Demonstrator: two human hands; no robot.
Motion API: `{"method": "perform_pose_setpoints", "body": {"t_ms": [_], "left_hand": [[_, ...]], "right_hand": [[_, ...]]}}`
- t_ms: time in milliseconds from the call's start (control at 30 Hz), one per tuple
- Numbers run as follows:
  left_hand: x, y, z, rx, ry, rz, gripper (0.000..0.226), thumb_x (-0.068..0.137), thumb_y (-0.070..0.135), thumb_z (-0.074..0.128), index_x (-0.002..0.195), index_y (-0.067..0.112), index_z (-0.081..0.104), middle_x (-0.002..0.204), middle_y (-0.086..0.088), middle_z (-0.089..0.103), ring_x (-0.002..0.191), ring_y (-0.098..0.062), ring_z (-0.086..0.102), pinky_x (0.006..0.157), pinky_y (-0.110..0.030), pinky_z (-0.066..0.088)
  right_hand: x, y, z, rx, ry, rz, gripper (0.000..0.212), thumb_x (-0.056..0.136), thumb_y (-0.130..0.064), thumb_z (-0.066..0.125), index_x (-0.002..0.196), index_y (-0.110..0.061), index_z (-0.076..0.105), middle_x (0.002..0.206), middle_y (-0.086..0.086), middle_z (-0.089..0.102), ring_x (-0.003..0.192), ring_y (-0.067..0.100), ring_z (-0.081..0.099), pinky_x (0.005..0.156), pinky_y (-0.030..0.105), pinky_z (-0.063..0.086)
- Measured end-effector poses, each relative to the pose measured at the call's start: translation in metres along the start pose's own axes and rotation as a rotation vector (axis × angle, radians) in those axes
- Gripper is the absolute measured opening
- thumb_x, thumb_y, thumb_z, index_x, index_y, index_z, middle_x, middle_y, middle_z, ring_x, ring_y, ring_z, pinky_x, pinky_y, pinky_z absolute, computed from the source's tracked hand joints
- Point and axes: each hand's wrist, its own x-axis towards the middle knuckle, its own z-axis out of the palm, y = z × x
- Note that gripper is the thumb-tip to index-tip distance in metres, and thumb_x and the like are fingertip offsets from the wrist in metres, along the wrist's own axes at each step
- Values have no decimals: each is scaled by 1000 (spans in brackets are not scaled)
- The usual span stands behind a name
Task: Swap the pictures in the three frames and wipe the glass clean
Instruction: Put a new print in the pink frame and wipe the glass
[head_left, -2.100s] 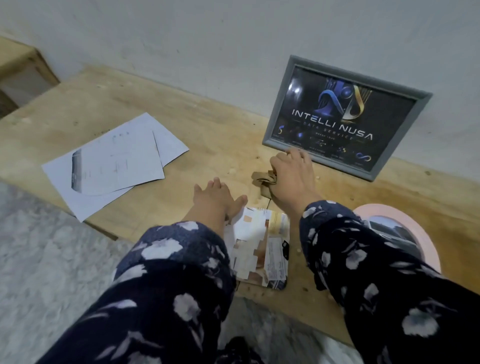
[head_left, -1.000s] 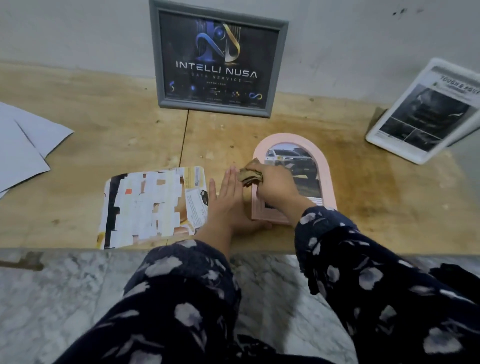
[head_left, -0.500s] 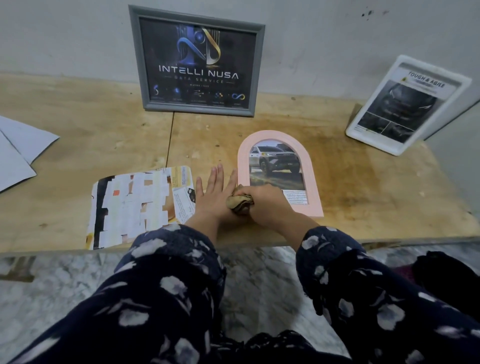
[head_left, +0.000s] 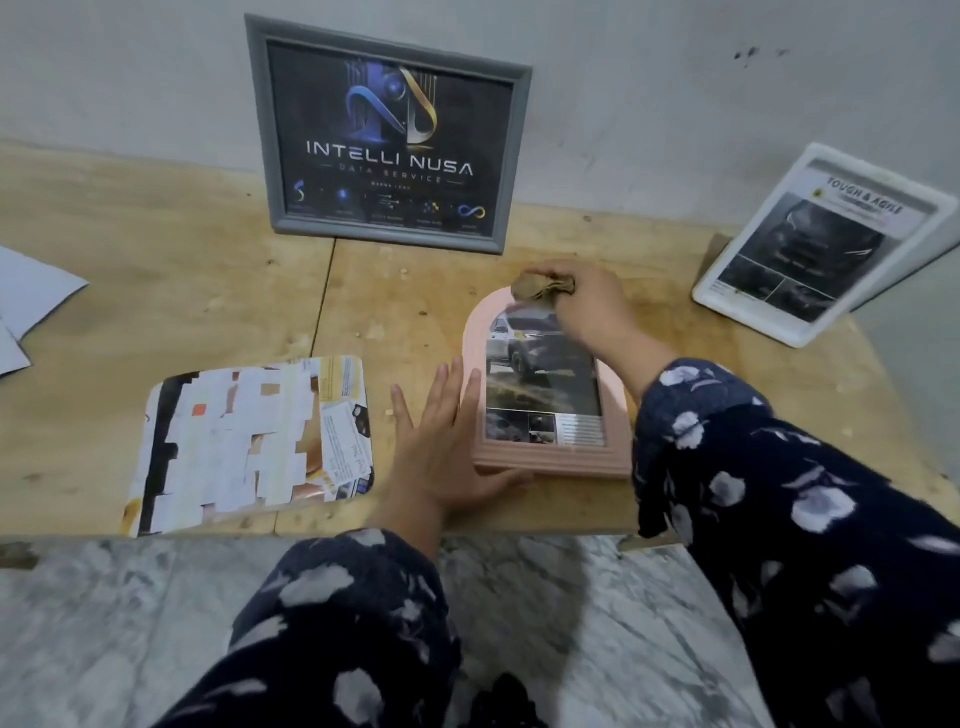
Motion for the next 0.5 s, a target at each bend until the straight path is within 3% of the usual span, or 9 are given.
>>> {"method": "perform_pose_setpoints", "body": {"t_ms": [133, 233, 300, 500], "left_hand": [[5, 3, 0, 50, -12, -51, 129, 58, 98, 6, 152, 12, -12, 160, 2, -19, 147, -14, -16, 111, -66, -9], [6, 4, -2, 94, -16, -74, 128, 58, 98, 6, 152, 13, -17, 158, 5, -24, 146, -11, -18, 112, -64, -8], [6, 5, 1, 75, -6, -90, 128, 58, 97, 10, 152, 15, -17, 158, 8, -25, 146, -8, -19, 113, -63, -8], [6, 7, 3, 4, 75, -98, 125, 60, 97, 17, 155, 18, 5, 161, 10, -4, 148, -6, -2, 112, -64, -9]], "right_hand": [[40, 9, 22, -121, -1, -239, 47, 76, -15, 76, 121, -23, 66, 120, -1, 65, 110, 17, 58, 96, 27, 43], [44, 28, 47, -363, -166, -416, 39, 85, -6, 54, 121, -15, 67, 127, 9, 62, 121, 27, 54, 104, 32, 39], [45, 47, 57, -363, -238, -479, 48, 81, -11, 38, 120, -9, 67, 132, 14, 58, 127, 27, 51, 110, 34, 35], [60, 66, 54, -324, -257, -503, 58, 73, 5, 43, 124, -12, 64, 140, 10, 52, 134, 23, 44, 116, 32, 26]]}}
